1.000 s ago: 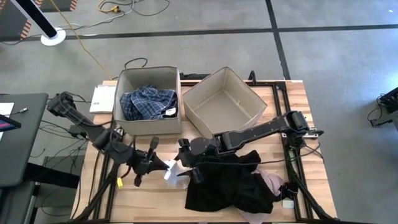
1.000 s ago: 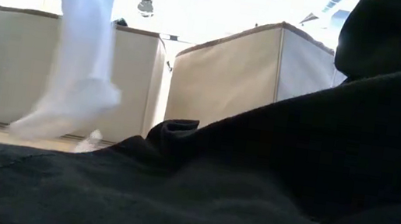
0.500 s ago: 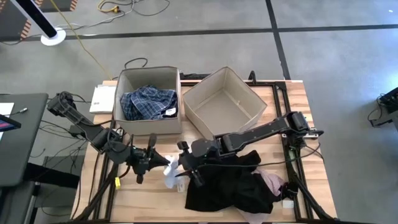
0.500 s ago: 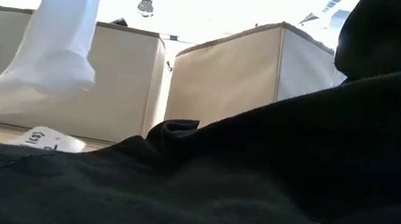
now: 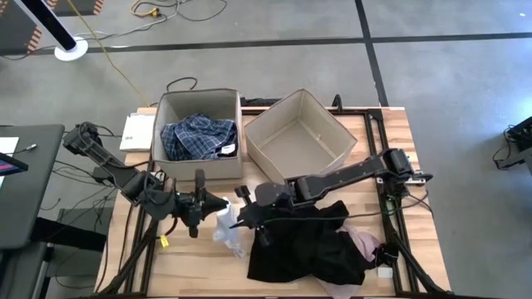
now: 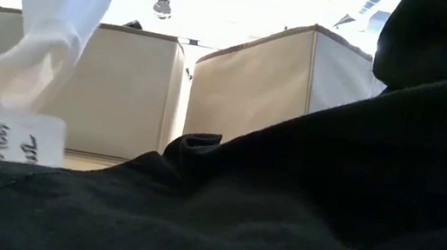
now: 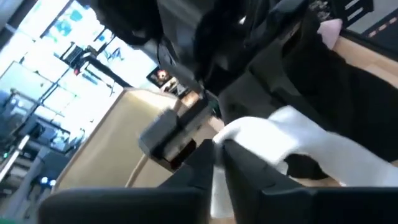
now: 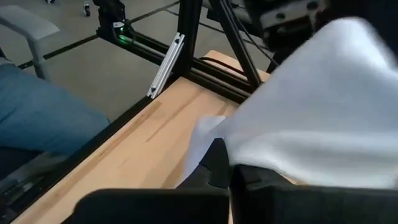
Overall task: Sort clothes
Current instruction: Put the white sock into the right laundry organizer
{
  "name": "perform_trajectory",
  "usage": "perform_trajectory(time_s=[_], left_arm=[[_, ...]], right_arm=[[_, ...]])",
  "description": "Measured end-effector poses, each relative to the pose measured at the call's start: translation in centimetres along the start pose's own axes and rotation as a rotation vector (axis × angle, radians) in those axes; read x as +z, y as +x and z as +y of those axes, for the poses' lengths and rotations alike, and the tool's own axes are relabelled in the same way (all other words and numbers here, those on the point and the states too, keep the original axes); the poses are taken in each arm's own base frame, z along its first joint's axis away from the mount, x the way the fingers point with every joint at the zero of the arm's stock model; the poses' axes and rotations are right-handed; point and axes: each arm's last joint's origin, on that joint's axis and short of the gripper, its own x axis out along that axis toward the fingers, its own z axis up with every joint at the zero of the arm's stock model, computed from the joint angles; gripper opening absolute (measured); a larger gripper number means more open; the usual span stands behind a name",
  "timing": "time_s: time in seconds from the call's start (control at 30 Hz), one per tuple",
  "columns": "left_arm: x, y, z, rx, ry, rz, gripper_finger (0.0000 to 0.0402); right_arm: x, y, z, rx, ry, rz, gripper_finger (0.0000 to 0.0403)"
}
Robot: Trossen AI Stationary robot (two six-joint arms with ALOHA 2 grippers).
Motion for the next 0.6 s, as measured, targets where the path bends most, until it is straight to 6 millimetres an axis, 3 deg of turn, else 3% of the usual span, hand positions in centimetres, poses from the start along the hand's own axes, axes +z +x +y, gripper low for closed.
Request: perform_trajectory(time_s=[0.17, 0.3, 0.43, 0.6], left_arm=[[-0.3, -0.3, -0.2, 0.070, -0.021, 0.063, 0.0102], [-0.7, -0.7, -0.4, 0.120, -0.040, 0.114, 0.0150], [-1.5, -1.2, -0.3, 0.148, -0.089, 0.171, 0.0177], [-2.6, -1.8, -0.2, 0.151, -0.166, 0.234, 0.0182]], right_arm=[[1.1, -0.8, -0.5, -0.018, -0.061, 0.061, 0.0002], [3.3, -2.6, -1.1, -0.097, -0.131, 0.118, 0.0001], [5.5, -5.2, -1.8, -0.182, -0.180, 0.136, 0.0001], [8.2, -9.4, -3.0, -0.352, -0.226, 0.143, 0.0000]])
